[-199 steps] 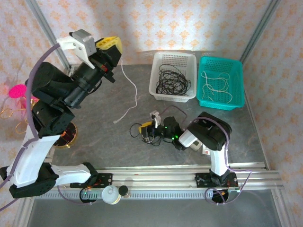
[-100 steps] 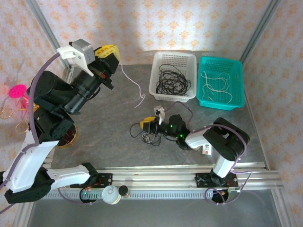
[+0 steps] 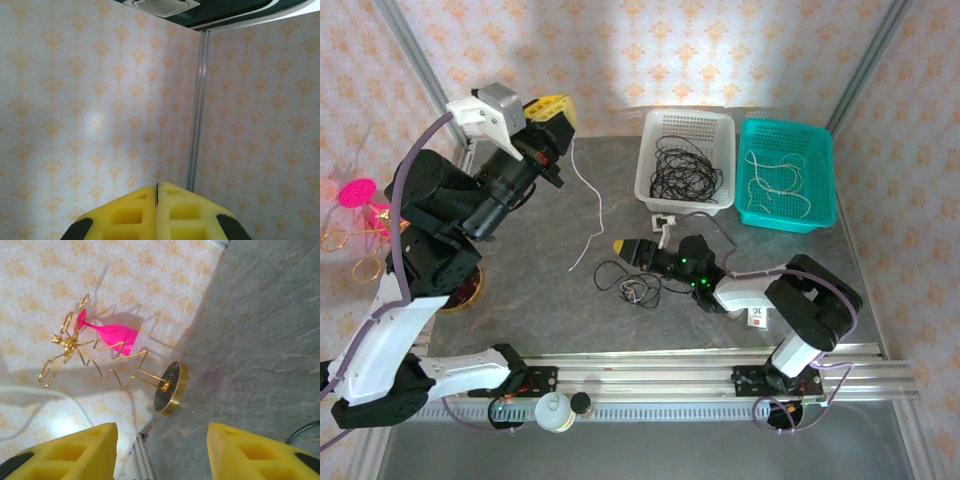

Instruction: Untangle the cables

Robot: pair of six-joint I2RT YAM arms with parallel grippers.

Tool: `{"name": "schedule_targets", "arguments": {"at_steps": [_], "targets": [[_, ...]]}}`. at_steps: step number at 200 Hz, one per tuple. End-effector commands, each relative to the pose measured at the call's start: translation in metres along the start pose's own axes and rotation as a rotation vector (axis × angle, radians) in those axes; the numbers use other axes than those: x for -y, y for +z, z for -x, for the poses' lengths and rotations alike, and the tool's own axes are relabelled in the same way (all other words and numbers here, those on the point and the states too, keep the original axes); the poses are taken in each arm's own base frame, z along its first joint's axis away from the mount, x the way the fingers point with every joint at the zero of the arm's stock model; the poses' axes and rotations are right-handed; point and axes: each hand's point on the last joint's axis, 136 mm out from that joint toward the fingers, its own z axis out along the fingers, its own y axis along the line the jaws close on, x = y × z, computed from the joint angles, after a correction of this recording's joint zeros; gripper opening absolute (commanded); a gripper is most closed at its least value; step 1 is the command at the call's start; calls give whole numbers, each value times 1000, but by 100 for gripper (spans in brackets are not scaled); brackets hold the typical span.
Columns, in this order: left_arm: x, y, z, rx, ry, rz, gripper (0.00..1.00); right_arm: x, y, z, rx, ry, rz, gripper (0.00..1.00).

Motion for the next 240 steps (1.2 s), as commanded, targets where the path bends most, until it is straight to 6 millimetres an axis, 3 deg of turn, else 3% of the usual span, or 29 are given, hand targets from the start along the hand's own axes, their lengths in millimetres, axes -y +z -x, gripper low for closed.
{"name": "schedule_targets", "arguments": {"at_steps": [1,46,109,148,240], "targets": [[1,-2,10,41,-24,-1,0,-27,10,1,-16,152,105,51],[0,-2,12,44,-25,2,0,-50,19,-7,-40,155,188,56],[2,-2,13,46,-25,-5,0,-41,32,-3,-12,159,176,53],[1,-5,15,49,-23,-5,0,-52,49,2,-33,173,221,53],[0,-6,16,55,-18,0,0,-29,71,-5,-59,245,183,45]]}}
